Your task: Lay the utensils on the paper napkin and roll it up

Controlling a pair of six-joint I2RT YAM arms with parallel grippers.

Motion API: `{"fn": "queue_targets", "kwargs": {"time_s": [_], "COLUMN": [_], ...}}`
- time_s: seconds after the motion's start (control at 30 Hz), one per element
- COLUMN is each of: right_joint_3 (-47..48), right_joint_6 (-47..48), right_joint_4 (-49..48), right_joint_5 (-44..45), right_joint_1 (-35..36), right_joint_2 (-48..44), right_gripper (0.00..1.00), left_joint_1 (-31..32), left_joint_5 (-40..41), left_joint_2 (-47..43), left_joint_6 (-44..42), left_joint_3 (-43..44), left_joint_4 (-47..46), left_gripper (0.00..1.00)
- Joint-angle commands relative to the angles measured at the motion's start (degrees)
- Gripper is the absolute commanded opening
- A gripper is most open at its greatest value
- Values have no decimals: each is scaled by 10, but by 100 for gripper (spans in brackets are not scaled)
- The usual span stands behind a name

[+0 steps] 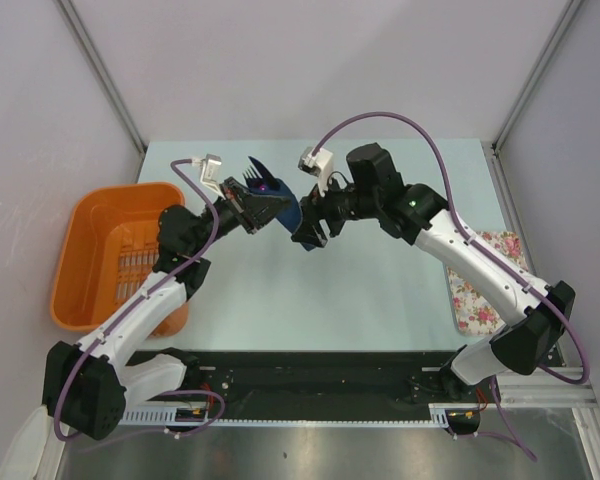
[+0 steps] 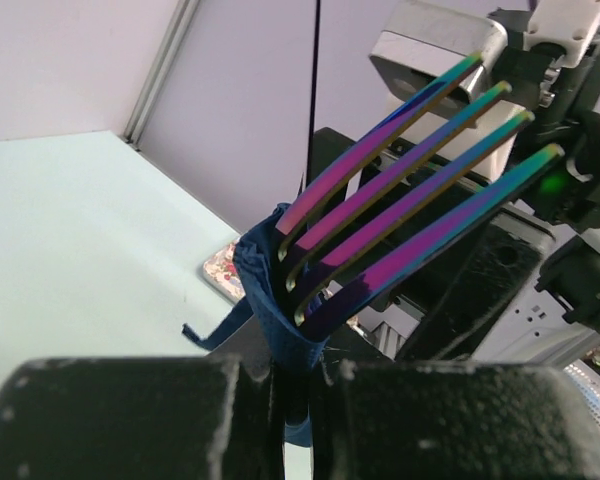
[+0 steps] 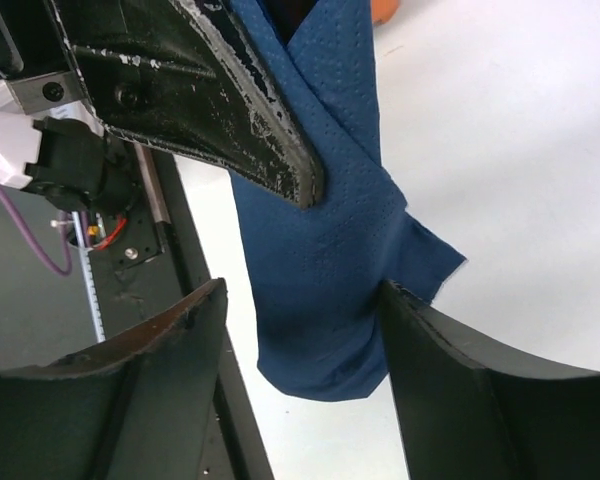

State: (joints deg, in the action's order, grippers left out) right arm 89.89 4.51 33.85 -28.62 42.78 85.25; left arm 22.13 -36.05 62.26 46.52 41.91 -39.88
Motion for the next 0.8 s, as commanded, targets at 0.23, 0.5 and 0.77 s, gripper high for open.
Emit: {"fn": "queue_targets", "kwargs": {"time_s": [0.23, 0.5, 0.77], "right_joint_3": [-2, -4, -15], "right_joint_6": [-39, -64, -86], "right_joint_4": [-40, -48, -58], "right_joint_5": [-122, -179, -206], "right_joint_1": [-34, -42, -32], "right_joint_2": [3, 4, -5], "right_gripper": [54, 45, 37], "left_joint_1": [16, 27, 27], "left_joint_5": [-54, -71, -72], "left_joint_2": [15, 22, 26], "left_joint_6": [47, 57, 54], "left_joint_3": [10, 12, 16], "left_joint_4": [-133, -161, -167], "left_gripper": [0, 0, 0]}}
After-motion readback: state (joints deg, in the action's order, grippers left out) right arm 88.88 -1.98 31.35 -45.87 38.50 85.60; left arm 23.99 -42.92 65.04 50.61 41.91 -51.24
